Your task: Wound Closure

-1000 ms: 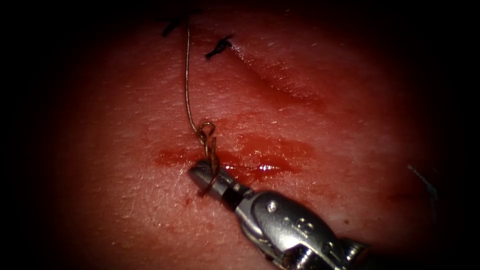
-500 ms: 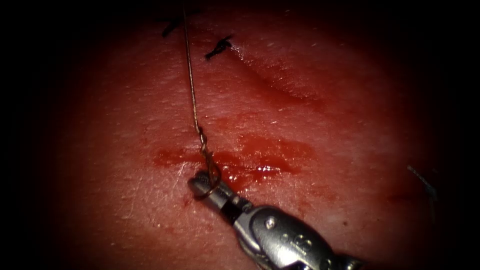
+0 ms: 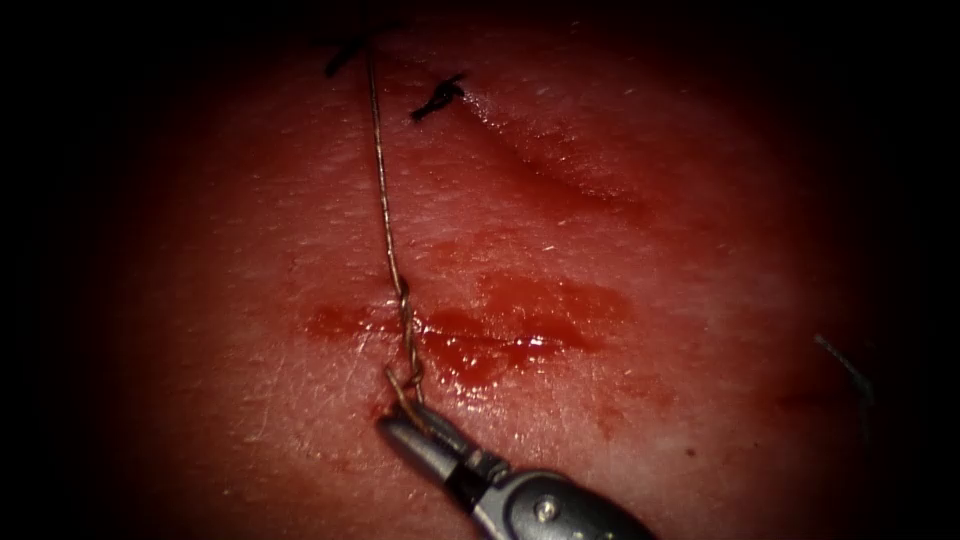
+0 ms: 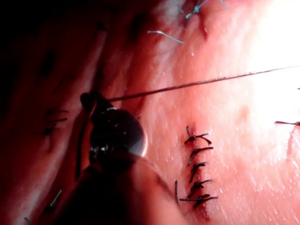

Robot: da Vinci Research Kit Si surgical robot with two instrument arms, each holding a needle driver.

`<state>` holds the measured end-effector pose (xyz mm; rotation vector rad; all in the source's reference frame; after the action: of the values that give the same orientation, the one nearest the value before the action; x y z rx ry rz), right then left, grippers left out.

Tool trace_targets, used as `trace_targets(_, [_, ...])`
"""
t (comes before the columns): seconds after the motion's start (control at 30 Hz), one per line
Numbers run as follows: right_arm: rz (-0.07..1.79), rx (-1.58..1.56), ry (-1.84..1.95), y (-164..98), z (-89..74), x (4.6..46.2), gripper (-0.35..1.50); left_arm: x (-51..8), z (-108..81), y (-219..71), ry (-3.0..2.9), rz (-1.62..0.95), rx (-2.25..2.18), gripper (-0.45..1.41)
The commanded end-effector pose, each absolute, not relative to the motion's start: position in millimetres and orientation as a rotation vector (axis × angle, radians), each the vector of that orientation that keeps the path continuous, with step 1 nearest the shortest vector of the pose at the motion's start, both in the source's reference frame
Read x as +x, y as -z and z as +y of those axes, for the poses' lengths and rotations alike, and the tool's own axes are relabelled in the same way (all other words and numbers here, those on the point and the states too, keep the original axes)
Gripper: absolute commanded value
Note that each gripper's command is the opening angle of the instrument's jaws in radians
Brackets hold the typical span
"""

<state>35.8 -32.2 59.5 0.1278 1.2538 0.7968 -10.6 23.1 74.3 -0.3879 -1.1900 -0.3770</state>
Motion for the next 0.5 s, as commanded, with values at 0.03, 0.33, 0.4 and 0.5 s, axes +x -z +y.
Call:
trace_targets(0.03, [1.279,0.125,-0.728,-59.4,-32.8,36.9,-0.35,-11.2,24.1,-74.5,0.368,-1.184,-0.398,-0.45])
trace_targets(0.33, [1.299,0.103,-0.623,-59.0,-33.1,37.3,-0.35,-10.9,25.5,-74.7,0.369,-1.176,-0.403,-0.45])
trace_targets(0.4, [1.308,0.104,-0.612,-59.1,-33.1,37.5,-0.35,-11.0,25.7,-74.7,0.365,-1.173,-0.407,-0.45])
trace_targets(0.5, [1.309,0.1,-0.606,-59.3,-33.0,37.7,-0.35,-10.9,26.2,-74.7,0.358,-1.17,-0.414,-0.45])
